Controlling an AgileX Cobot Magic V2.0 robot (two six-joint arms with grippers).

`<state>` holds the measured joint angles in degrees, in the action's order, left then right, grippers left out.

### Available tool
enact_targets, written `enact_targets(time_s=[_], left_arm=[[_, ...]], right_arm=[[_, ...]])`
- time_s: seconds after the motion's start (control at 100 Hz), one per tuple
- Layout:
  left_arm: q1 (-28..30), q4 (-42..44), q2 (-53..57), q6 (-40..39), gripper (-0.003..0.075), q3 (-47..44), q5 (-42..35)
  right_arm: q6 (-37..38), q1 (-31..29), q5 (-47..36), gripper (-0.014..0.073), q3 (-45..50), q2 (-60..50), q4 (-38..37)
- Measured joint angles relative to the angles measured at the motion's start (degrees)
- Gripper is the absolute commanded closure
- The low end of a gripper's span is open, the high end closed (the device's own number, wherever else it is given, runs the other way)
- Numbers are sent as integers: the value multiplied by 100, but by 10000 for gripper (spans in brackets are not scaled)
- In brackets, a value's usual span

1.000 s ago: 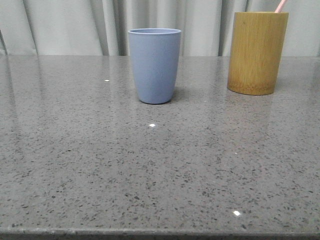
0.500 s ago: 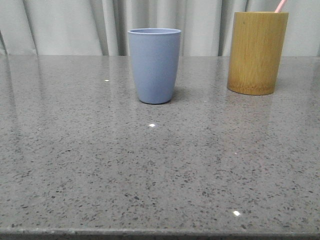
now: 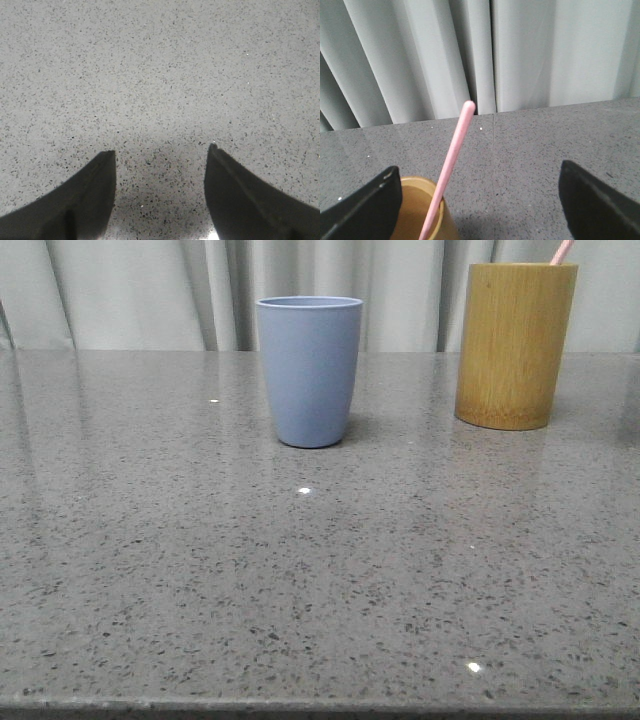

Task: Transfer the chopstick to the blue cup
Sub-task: 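Reach the right gripper to the pink stick in the bamboo holder and grasp it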

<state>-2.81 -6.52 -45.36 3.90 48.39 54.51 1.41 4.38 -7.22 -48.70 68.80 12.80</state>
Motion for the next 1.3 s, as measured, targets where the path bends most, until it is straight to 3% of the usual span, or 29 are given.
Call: enact_targets(time_s=[0.41,1.07,1.3], left_arm=[[0,0,0,0,332,0,0],[0,0,0,0,332,0,0],[0,0,0,0,332,0,0]], right_arm=[[624,35,-1092,-38,-51,687,22],[1015,240,-1081,-36,-779,1545,35],[1029,251,-1019,132,-779,1547,35]])
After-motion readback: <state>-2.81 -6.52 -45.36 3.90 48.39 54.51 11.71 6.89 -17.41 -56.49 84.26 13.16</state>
